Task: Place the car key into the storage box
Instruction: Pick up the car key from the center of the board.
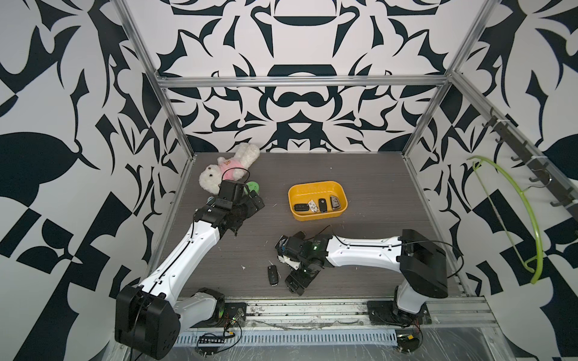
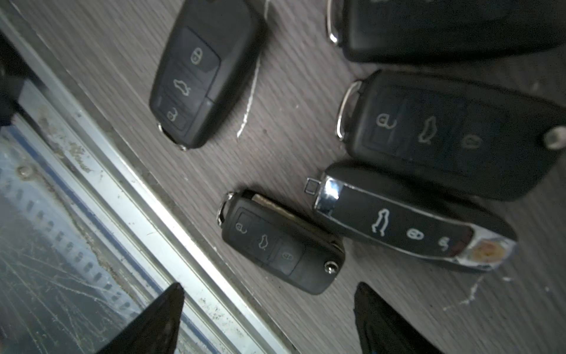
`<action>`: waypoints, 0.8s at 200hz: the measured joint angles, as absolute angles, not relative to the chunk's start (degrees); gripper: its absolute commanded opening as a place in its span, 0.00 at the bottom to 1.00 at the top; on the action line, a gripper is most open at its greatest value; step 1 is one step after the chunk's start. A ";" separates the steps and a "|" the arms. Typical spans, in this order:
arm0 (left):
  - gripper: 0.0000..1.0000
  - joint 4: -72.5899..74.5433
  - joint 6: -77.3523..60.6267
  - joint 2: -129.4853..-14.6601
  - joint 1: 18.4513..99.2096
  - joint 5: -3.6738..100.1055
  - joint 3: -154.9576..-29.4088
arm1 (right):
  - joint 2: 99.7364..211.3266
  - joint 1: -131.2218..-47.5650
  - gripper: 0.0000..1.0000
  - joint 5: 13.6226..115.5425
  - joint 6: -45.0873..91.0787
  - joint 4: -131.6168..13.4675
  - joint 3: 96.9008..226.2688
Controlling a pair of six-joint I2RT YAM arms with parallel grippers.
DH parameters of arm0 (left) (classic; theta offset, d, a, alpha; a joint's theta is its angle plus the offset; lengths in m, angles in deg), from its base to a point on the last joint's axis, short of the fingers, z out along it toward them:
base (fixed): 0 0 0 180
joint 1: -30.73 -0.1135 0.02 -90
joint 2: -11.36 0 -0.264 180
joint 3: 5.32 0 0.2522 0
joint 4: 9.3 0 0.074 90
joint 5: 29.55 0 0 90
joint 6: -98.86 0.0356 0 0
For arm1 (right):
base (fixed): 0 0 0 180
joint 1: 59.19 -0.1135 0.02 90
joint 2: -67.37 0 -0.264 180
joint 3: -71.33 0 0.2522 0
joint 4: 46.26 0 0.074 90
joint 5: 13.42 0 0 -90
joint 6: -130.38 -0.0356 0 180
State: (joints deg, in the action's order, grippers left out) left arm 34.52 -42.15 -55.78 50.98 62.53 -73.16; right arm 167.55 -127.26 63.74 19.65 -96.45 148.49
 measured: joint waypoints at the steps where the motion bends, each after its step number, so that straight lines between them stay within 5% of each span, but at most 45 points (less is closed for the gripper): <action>1: 0.99 34.52 -42.15 -55.78 50.98 62.53 -73.16 | 167.61 -127.26 0.89 63.74 19.67 -96.43 148.49; 160: 0.99 34.22 -42.69 -55.80 50.98 61.66 -73.16 | 172.86 -127.53 0.89 71.94 37.72 -98.24 152.56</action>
State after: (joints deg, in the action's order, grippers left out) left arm 34.22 -42.69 -55.80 50.98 61.66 -73.16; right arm 172.86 -127.53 71.94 37.72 -98.24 152.56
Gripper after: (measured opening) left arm 0.992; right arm 0.887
